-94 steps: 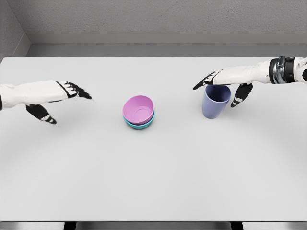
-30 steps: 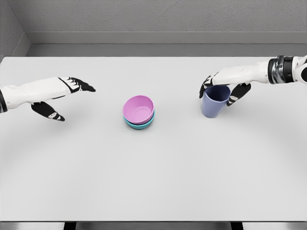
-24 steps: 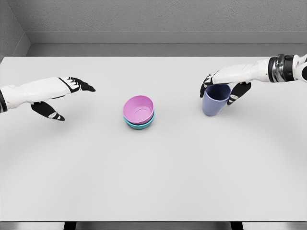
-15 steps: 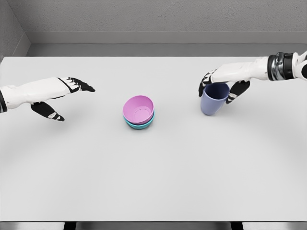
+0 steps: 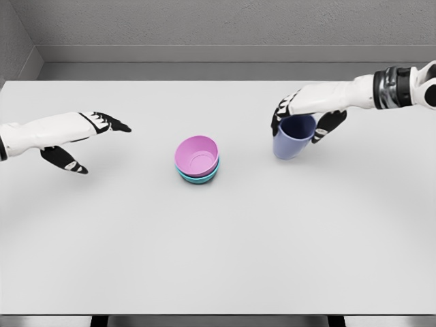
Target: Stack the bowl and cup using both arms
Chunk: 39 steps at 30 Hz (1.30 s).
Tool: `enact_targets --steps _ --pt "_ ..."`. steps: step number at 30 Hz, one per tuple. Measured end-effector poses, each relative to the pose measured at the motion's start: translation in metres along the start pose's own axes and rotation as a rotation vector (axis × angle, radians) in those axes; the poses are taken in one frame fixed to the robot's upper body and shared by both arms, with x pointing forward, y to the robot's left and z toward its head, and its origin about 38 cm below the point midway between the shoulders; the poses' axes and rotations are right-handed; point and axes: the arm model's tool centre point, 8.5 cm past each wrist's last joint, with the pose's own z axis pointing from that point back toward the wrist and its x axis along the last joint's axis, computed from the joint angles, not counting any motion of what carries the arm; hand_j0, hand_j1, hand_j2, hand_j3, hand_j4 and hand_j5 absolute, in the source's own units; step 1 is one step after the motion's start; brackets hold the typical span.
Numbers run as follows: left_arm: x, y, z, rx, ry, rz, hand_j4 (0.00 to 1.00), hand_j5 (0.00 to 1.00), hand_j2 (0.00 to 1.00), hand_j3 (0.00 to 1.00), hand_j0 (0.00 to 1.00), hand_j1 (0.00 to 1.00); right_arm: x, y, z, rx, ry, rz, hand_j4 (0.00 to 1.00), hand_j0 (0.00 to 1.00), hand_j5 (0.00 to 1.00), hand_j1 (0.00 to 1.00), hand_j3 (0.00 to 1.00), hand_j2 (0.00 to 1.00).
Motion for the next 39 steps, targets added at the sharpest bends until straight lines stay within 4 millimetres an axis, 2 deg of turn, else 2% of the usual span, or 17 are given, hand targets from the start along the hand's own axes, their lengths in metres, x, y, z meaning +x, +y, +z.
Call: enact_targets --steps 17,31,39 --pt "0.001 -0.002 -0.003 -0.002 -0.005 0.005 1.00 1.00 1.00 1.00 1.00 1.00 0.031 -0.026 -0.010 -0.018 -0.079 0.088 0.64 0.64 0.64 0.64 0.64 0.64" --pt "0.001 -0.002 -0.003 -0.003 -0.004 0.003 1.00 1.00 1.00 1.00 1.00 1.00 0.056 -0.061 -0.023 -0.046 -0.140 0.169 0.63 0.63 0.63 0.63 0.63 0.63" --pt "0.000 -0.003 -0.003 -0.004 -0.002 0.005 1.00 1.00 1.00 1.00 1.00 1.00 0.066 -0.069 -0.026 -0.052 -0.163 0.198 0.63 0.63 0.63 0.63 0.63 0.63"
